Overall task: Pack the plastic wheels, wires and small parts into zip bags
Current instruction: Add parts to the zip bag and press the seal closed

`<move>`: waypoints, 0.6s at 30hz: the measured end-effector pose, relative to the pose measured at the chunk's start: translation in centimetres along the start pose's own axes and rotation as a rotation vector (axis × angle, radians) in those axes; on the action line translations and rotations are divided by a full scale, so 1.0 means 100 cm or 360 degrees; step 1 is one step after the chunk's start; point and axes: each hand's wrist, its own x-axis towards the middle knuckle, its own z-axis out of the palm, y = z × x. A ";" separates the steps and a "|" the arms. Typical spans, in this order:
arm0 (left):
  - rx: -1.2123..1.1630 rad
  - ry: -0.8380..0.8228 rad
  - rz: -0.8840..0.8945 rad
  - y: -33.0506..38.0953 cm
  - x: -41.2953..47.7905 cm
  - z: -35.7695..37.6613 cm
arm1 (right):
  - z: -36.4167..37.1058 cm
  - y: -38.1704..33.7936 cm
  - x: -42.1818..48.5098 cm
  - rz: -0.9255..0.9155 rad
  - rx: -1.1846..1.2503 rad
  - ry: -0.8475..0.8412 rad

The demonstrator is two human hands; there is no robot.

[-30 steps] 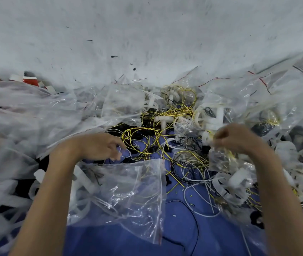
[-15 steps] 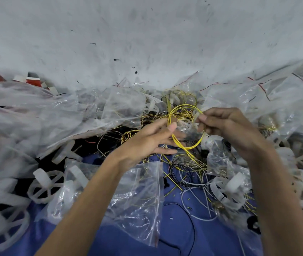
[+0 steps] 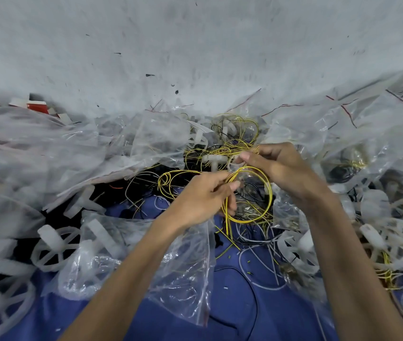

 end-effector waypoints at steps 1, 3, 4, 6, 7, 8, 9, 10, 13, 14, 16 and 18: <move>-0.0057 -0.0024 -0.0098 -0.002 0.000 0.001 | 0.000 0.002 0.002 -0.0001 0.0052 0.0096; -0.0191 -0.0147 -0.0325 -0.005 -0.002 0.001 | -0.004 0.005 0.003 0.0005 0.0119 0.0248; -0.0195 -0.0206 -0.0387 -0.007 -0.003 0.000 | -0.006 0.007 0.003 -0.0001 0.0124 0.0269; -0.0125 -0.0236 -0.0419 -0.009 -0.004 0.000 | -0.010 0.010 0.004 -0.0001 0.0087 0.0282; -0.0093 -0.0221 -0.0423 -0.009 -0.004 -0.001 | -0.011 0.013 0.005 0.0001 0.0070 0.0320; -0.0038 -0.0208 -0.0419 -0.010 -0.004 -0.003 | -0.013 0.016 0.006 0.0012 0.0070 0.0394; 0.0054 -0.0206 -0.0401 -0.010 -0.004 -0.006 | -0.017 0.019 0.006 0.0034 0.0078 0.0499; 0.0166 -0.0218 -0.0370 -0.010 -0.003 -0.010 | -0.022 0.023 0.006 0.0069 0.0080 0.0629; 0.0269 -0.0239 -0.0263 -0.010 -0.003 -0.022 | -0.033 0.034 0.006 0.0222 0.0286 0.0941; 0.0230 -0.0220 -0.0240 -0.010 -0.003 -0.024 | -0.034 0.036 0.007 0.0250 0.0533 0.0923; 0.0100 -0.0153 -0.0218 -0.009 -0.002 -0.022 | -0.030 0.037 0.009 0.0301 0.1090 0.0618; 0.0006 -0.0088 -0.0182 -0.009 -0.001 -0.016 | -0.023 0.037 0.008 0.0388 0.1231 0.0147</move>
